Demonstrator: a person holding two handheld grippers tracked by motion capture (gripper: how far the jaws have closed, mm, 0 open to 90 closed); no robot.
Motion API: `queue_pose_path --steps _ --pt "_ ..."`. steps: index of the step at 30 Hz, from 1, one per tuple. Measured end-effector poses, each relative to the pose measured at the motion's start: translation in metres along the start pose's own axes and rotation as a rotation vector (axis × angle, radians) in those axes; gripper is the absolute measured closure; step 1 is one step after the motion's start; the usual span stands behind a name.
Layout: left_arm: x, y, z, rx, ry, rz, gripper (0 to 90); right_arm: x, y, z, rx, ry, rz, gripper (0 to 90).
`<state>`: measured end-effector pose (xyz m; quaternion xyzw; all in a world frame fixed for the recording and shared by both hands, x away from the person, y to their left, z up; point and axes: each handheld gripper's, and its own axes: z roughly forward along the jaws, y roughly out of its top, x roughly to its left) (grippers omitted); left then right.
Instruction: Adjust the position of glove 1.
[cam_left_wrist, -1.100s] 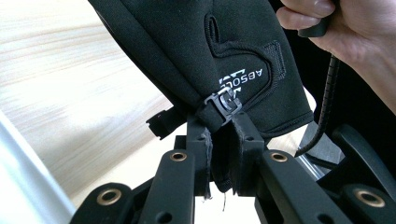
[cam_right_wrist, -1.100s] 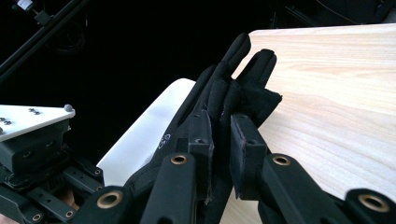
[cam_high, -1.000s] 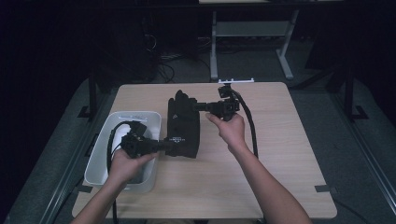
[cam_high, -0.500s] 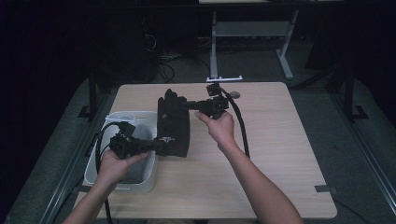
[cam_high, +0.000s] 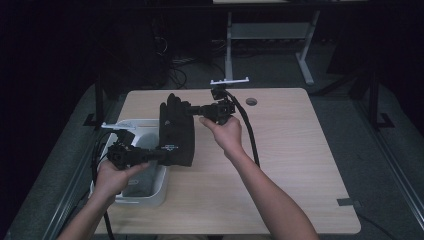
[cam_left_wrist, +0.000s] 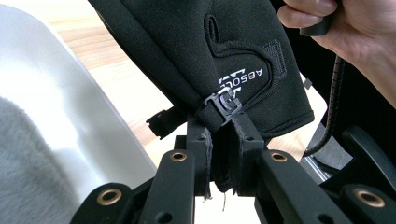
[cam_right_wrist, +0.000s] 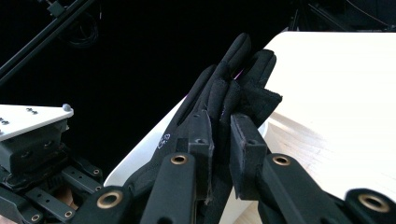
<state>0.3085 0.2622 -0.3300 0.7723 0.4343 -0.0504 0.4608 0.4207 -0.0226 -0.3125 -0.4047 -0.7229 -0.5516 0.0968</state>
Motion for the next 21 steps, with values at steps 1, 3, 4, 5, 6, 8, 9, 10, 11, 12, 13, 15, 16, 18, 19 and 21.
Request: queue_pose_path --steps 1,3,4,5,6,8,9,10,11,12,13,15,16,18,19,21 --pt "0.0 0.0 0.0 0.0 0.0 0.0 80.3 0.0 0.0 0.0 0.0 0.0 0.0 79.8" --pt "0.002 -0.001 -0.003 -0.002 0.001 -0.002 80.3 0.001 0.001 0.003 0.003 0.002 -0.002 79.8" --pt "0.004 -0.002 -0.006 -0.004 0.001 -0.008 80.3 0.003 0.002 0.006 0.007 0.007 -0.004 79.8" --pt "0.004 -0.002 -0.006 -0.004 0.001 -0.008 80.3 0.003 0.002 0.006 0.007 0.007 -0.004 79.8" --pt "0.007 -0.004 -0.008 -0.005 0.005 -0.01 80.3 0.006 0.003 0.009 0.011 0.006 -0.01 79.8" --pt "0.009 -0.005 -0.011 -0.01 0.008 -0.018 80.3 0.007 0.003 0.014 0.014 0.01 -0.016 79.8" --pt "0.01 -0.006 -0.013 -0.009 0.011 -0.016 80.3 0.008 0.004 0.015 0.015 0.011 -0.016 79.8" --pt "0.012 -0.007 -0.015 -0.011 0.013 -0.019 80.3 0.009 0.004 0.018 0.017 0.013 -0.021 79.8" --pt "0.012 -0.007 -0.015 -0.011 0.013 -0.019 80.3 0.009 0.004 0.018 0.017 0.013 -0.021 79.8" --pt "0.014 -0.009 -0.018 -0.014 0.018 -0.026 80.3 0.012 0.005 0.023 0.021 0.018 -0.023 79.8" --pt "0.015 -0.009 -0.02 -0.016 0.022 -0.025 80.3 0.013 0.006 0.025 0.02 0.021 -0.023 79.8" --pt "0.016 -0.01 -0.022 -0.017 0.023 -0.03 80.4 0.014 0.006 0.027 0.022 0.022 -0.026 79.8" --pt "0.018 -0.012 -0.025 -0.02 0.025 -0.033 80.4 0.016 0.007 0.032 0.028 0.027 -0.029 79.8" --pt "0.02 -0.014 -0.029 -0.026 0.027 -0.035 80.4 0.017 0.007 0.035 0.03 0.033 -0.032 79.9" --pt "0.02 -0.014 -0.029 -0.026 0.027 -0.035 80.4 0.018 0.008 0.037 0.029 0.039 -0.028 79.8" --pt "0.021 -0.015 -0.032 -0.034 0.03 -0.046 80.4 0.02 0.008 0.039 0.032 0.039 -0.028 79.8"
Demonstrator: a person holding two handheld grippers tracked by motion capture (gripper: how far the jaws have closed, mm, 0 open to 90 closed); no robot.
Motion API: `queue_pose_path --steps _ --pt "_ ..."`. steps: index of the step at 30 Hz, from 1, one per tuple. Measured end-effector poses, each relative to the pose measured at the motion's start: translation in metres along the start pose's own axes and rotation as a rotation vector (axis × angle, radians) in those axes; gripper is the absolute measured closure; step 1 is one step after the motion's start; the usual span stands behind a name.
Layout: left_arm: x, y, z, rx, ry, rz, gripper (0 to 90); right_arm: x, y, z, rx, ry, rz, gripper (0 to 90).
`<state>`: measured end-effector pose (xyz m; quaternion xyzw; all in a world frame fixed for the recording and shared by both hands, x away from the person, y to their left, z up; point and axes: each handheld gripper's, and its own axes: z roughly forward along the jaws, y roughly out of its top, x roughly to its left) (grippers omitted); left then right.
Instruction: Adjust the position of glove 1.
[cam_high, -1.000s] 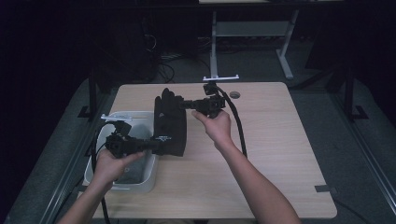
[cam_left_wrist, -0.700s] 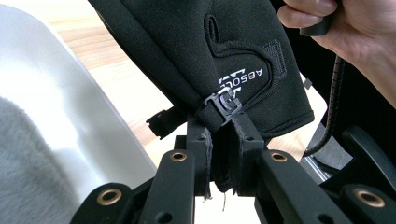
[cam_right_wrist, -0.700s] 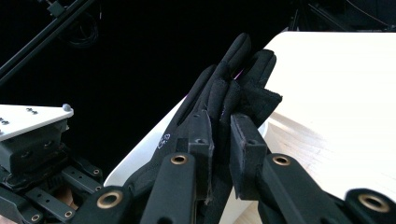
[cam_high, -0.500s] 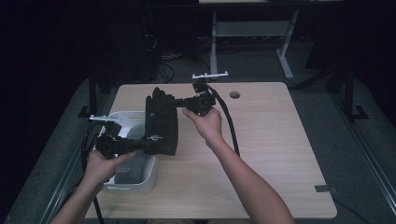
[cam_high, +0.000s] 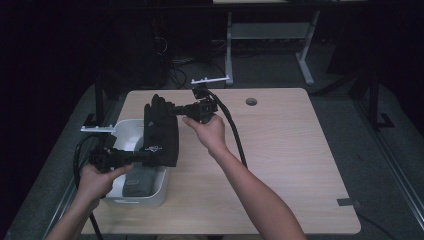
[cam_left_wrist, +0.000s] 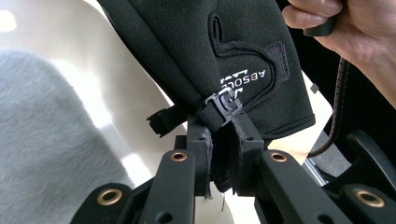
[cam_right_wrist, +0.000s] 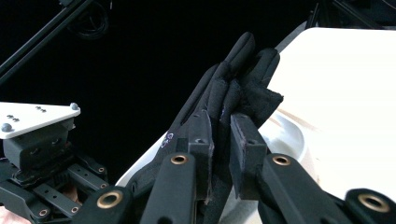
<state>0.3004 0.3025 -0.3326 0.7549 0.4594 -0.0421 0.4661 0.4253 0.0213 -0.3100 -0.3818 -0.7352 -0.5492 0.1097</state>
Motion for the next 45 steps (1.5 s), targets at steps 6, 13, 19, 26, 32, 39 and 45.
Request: queue_pose_path --steps 6,13,19,26,32,39,45 --pt "0.005 -0.004 -0.008 -0.001 0.011 -0.002 80.5 0.004 0.001 0.011 0.003 0.011 -0.01 79.8" --pt "0.01 -0.01 -0.018 -0.005 0.03 -0.019 80.6 0.009 0.0 0.024 0.016 0.026 -0.001 79.8" --pt "0.017 -0.016 -0.024 0.002 0.039 -0.033 80.6 0.01 -0.004 0.037 0.026 0.04 0.012 79.8" --pt "0.023 -0.022 -0.03 0.009 0.055 -0.047 80.6 0.01 -0.008 0.049 0.033 0.051 0.018 79.8" --pt "0.03 -0.028 -0.033 0.026 0.063 -0.061 80.6 0.008 -0.014 0.06 0.046 0.06 0.028 79.8" --pt "0.038 -0.033 -0.035 0.05 0.076 -0.074 80.7 0.004 -0.022 0.072 0.063 0.058 0.043 79.8" --pt "0.044 -0.039 -0.036 0.067 0.087 -0.086 80.6 -0.001 -0.032 0.084 0.078 0.059 0.058 79.8"
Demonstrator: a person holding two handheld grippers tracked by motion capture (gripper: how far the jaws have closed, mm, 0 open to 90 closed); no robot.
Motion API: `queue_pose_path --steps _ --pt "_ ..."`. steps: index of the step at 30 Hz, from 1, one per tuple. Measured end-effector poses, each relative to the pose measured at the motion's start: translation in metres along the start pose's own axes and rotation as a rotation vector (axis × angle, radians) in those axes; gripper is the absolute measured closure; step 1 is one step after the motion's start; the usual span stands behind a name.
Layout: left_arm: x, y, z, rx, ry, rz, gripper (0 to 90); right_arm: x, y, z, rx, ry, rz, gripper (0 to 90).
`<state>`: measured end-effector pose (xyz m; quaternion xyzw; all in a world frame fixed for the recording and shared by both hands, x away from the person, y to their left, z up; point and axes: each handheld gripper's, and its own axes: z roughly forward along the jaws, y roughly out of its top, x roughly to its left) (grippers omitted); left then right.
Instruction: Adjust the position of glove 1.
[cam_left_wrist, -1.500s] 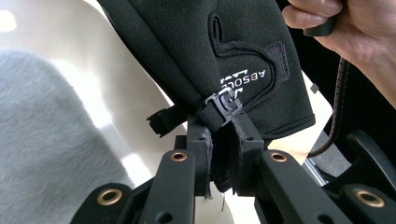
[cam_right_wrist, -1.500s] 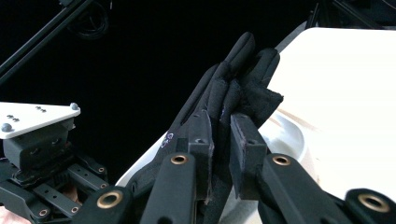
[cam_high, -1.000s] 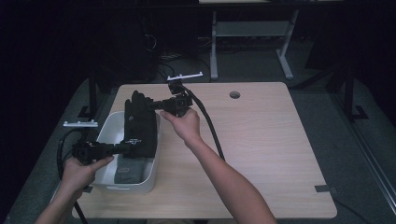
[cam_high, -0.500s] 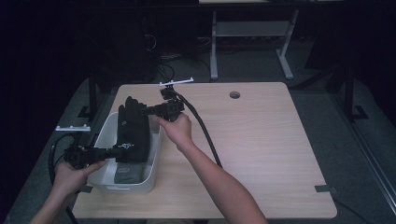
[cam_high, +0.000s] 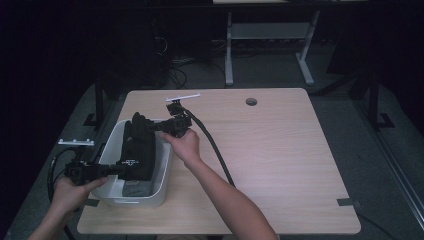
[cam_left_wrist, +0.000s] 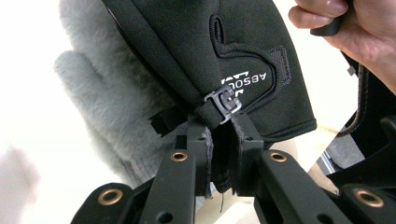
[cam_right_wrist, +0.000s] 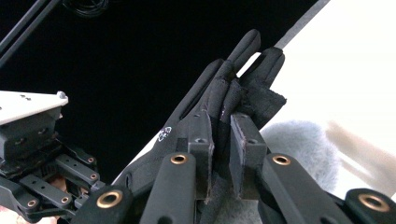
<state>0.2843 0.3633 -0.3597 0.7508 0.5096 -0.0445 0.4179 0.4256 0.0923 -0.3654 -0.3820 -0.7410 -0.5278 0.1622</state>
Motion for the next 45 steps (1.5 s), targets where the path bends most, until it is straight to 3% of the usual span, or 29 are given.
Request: queue_pose_path --steps 11,15,17,25,37,41,45 --pt "0.008 -0.007 0.0 0.031 -0.005 -0.019 80.5 -0.006 -0.012 0.009 0.027 -0.003 0.016 79.8" --pt "0.008 -0.009 0.001 0.053 -0.008 -0.026 80.3 -0.006 -0.014 0.011 0.043 -0.008 0.01 79.8" --pt "0.007 -0.011 0.003 0.082 -0.011 -0.014 80.2 -0.006 -0.018 0.014 0.072 -0.028 -0.016 79.8" --pt "0.01 -0.016 0.004 0.1 -0.009 -0.043 79.6 -0.01 -0.027 0.019 0.106 -0.036 -0.024 79.4" --pt "0.017 -0.02 0.0 0.095 -0.009 -0.063 78.6 -0.013 -0.028 0.027 0.13 -0.044 -0.025 78.0" --pt "0.018 -0.022 0.0 0.095 -0.002 -0.055 71.5 -0.013 -0.028 0.028 0.132 -0.038 -0.021 73.7" --pt "0.021 -0.021 -0.005 0.063 -0.008 -0.073 64.6 -0.015 -0.025 0.021 0.115 -0.039 -0.011 70.5"
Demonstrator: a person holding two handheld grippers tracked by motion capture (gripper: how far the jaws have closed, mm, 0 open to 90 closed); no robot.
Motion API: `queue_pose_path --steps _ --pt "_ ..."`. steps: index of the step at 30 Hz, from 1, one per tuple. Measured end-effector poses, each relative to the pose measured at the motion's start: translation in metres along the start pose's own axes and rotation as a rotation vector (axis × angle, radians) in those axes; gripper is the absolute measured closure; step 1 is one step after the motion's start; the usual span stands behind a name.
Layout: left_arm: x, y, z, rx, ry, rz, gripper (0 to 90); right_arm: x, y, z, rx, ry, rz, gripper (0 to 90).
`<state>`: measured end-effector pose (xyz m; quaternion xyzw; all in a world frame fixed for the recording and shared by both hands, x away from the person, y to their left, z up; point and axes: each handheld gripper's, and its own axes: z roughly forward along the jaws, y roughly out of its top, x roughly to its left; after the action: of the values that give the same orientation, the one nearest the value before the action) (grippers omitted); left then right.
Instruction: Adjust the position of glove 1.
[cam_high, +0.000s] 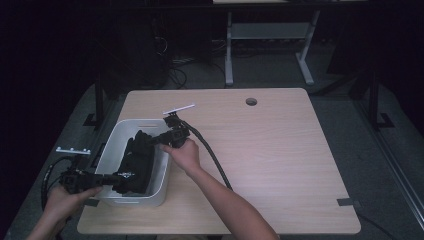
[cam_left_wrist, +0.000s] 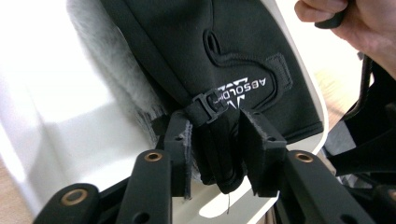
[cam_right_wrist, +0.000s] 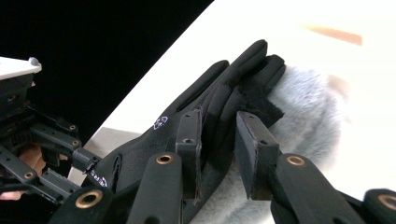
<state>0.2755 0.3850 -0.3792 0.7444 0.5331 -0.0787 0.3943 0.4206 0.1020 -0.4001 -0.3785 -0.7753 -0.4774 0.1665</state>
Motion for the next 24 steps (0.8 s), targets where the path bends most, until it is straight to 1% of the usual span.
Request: queue_pose_path --steps 1,2,3,4,5,6,8,11,12,13,14,15,18,20,24 --pt "0.0 0.001 -0.003 -0.013 0.008 0.002 64.3 0.0 0.001 -0.002 -0.004 0.001 0.003 69.5" --pt "0.0 0.001 -0.003 -0.013 0.008 0.002 63.2 0.0 0.001 -0.002 -0.004 0.001 0.003 69.5" --pt "0.0 0.002 -0.005 -0.017 0.018 0.005 63.2 0.0 0.002 -0.007 -0.02 0.006 0.002 69.5" --pt "-0.001 0.003 -0.007 -0.022 0.018 0.01 62.9 0.0 0.003 -0.01 -0.026 0.005 0.006 69.2" --pt "-0.001 0.004 -0.008 -0.017 0.021 0.017 62.6 0.0 0.004 -0.013 -0.029 0.003 0.007 69.0" --pt "-0.002 0.005 -0.009 -0.025 0.027 0.017 62.6 0.0 0.004 -0.014 -0.032 0.001 0.003 68.6" --pt "-0.002 0.006 -0.011 -0.03 0.024 0.014 62.6 0.0 0.005 -0.018 -0.034 -0.005 0.003 68.6" --pt "-0.004 0.008 -0.011 -0.031 0.024 0.023 62.7 0.0 0.006 -0.023 -0.04 -0.006 -0.001 68.6" --pt "-0.005 0.008 -0.01 -0.042 0.022 0.017 62.7 0.0 0.006 -0.025 -0.039 -0.004 0.001 68.6" --pt "-0.005 0.009 -0.011 -0.042 0.023 0.022 62.7 -0.001 0.006 -0.026 -0.043 -0.005 -0.003 68.4" --pt "-0.006 0.01 -0.011 -0.049 0.02 0.017 62.7 -0.001 0.007 -0.028 -0.046 -0.001 0.0 68.4" --pt "-0.007 0.01 -0.012 -0.053 0.017 0.025 62.6 -0.001 0.007 -0.03 -0.054 -0.001 -0.001 68.3" --pt "-0.01 0.012 -0.013 -0.059 0.012 0.03 62.6 -0.001 0.007 -0.035 -0.06 0.002 0.003 67.4" --pt "-0.012 0.013 -0.015 -0.074 0.004 0.038 62.6 -0.001 0.006 -0.039 -0.07 0.001 0.0 67.0" --pt "-0.014 0.015 -0.015 -0.079 -0.007 0.04 62.0 -0.001 0.006 -0.047 -0.075 0.001 -0.004 65.5"
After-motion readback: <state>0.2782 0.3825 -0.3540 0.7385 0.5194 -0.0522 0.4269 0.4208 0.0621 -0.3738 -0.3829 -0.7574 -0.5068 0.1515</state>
